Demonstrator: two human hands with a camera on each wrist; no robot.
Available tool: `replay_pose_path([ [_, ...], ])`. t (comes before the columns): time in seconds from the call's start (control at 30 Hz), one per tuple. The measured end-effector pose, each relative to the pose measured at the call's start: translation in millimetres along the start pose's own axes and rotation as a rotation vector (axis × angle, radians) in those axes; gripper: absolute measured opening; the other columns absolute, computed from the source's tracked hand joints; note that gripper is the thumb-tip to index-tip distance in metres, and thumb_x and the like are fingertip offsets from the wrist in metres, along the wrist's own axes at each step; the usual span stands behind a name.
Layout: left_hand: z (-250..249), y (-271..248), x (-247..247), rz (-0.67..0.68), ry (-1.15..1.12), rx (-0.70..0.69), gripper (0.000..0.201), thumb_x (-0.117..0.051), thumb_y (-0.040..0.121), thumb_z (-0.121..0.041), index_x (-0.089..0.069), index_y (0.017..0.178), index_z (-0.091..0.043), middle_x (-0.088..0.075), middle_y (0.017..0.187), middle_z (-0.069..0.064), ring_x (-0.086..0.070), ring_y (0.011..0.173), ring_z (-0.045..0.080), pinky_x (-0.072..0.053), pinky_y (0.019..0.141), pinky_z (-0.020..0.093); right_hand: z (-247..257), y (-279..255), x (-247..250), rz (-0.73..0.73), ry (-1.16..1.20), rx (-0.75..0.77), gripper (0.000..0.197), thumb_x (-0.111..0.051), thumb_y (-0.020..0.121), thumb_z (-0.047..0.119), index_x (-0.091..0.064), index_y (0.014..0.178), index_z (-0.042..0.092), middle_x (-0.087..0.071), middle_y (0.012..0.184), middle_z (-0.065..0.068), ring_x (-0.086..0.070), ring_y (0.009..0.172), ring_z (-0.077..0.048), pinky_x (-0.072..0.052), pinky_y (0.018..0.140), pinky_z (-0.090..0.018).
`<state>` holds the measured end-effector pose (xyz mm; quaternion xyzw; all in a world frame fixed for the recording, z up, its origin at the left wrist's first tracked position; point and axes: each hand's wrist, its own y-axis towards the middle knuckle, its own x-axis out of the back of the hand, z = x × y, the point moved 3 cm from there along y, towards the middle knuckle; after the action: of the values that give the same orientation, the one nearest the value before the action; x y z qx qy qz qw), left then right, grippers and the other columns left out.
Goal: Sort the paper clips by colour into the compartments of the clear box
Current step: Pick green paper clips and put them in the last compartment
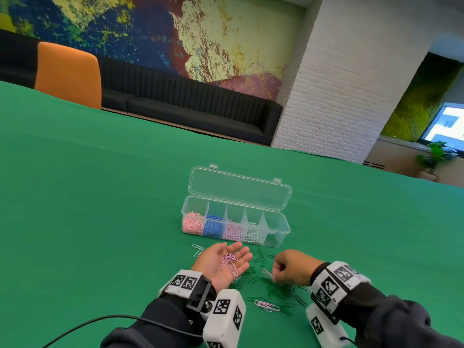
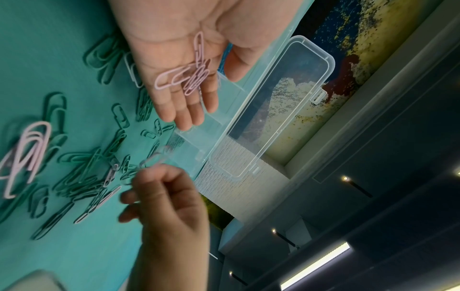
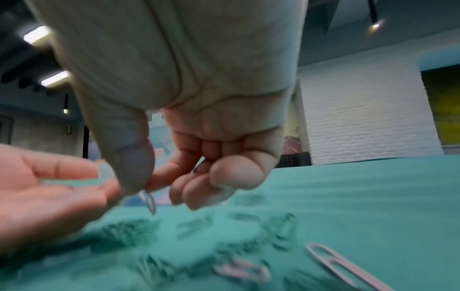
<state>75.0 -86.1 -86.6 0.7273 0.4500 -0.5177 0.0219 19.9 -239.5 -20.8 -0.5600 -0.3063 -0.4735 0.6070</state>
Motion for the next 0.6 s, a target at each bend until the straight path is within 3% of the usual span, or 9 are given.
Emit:
replay_pose_path([
  [0.13, 2, -1, -3, -0.002, 0.004, 0.025, 0.042, -0.03, 0.101, -0.025, -0.06, 0.091, 0.003, -0.069, 0.076, 0.021, -0.062, 0.082, 0.033, -0.045, 0.075, 0.042, 17, -4, 25, -0.136, 0.295, 0.121, 0.012, -0.055, 0.091, 0.016, -0.053, 0.08, 0.019, -0.055, 0.073, 0.008, -0.049, 0.06, -0.003, -0.041, 0.051, -0.012],
  [0.2, 3, -4, -5, 0.008, -0.016, 0.037, 0.042, -0.03, 0.101, -0.026, -0.059, 0.093, 0.003, -0.068, 0.078, 0.021, -0.064, 0.076, 0.032, -0.049, 0.073, 0.041, 27, -1, 32, -0.194, 0.451, 0.183, 0.007, -0.055, 0.091, 0.015, -0.054, 0.085, 0.018, -0.055, 0.073, 0.005, -0.05, 0.059, -0.006, -0.042, 0.05, -0.016],
  [0.27, -2, -7, -5, 0.014, -0.07, 0.034, 0.04, -0.031, 0.1, -0.024, -0.058, 0.092, 0.004, -0.065, 0.077, 0.021, -0.066, 0.063, 0.03, -0.056, 0.059, 0.036, 34, 3, 33, -0.223, 0.532, 0.204, 0.005, -0.056, 0.091, 0.015, -0.055, 0.089, 0.018, -0.053, 0.073, 0.003, -0.051, 0.058, -0.008, -0.042, 0.05, -0.018],
  [0.33, -17, -12, -1, 0.021, -0.109, -0.002, 0.033, -0.035, 0.1, -0.022, -0.055, 0.086, 0.0, -0.06, 0.07, 0.016, -0.061, 0.047, 0.022, -0.052, 0.042, 0.024, 36, 7, 31, -0.233, 0.51, 0.191, 0.004, -0.057, 0.091, 0.015, -0.054, 0.09, 0.019, -0.052, 0.072, 0.004, -0.05, 0.058, -0.007, -0.042, 0.049, -0.017],
  [0.4, -42, -21, 5, 0.042, -0.077, -0.058, 0.022, -0.04, 0.096, -0.018, -0.049, 0.079, -0.008, -0.053, 0.062, 0.007, -0.048, 0.038, 0.012, -0.04, 0.034, 0.017, 35, 8, 26, -0.202, 0.45, 0.173, 0.004, -0.056, 0.091, 0.016, -0.054, 0.089, 0.019, -0.052, 0.073, 0.005, -0.05, 0.058, -0.005, -0.041, 0.048, -0.014],
  [0.47, -71, -31, 13, 0.051, -0.076, -0.12, 0.015, -0.046, 0.089, -0.016, -0.046, 0.075, -0.01, -0.049, 0.056, 0.002, -0.04, 0.034, 0.008, -0.032, 0.031, 0.014, 32, 6, 19, -0.123, 0.372, 0.166, 0.007, -0.056, 0.092, 0.016, -0.053, 0.086, 0.02, -0.054, 0.075, 0.007, -0.049, 0.059, -0.002, -0.04, 0.049, -0.009],
  [0.6, -99, -36, 29, 0.019, -0.152, -0.173, 0.03, -0.035, 0.1, -0.026, -0.047, 0.078, -0.01, -0.048, 0.05, -0.001, -0.038, 0.032, 0.007, -0.029, 0.03, 0.013, 30, -4, 3, 0.055, 0.168, 0.172, 0.015, -0.059, 0.089, 0.015, -0.051, 0.078, 0.023, -0.056, 0.076, 0.011, -0.05, 0.064, 0.003, -0.043, 0.061, -0.009],
])
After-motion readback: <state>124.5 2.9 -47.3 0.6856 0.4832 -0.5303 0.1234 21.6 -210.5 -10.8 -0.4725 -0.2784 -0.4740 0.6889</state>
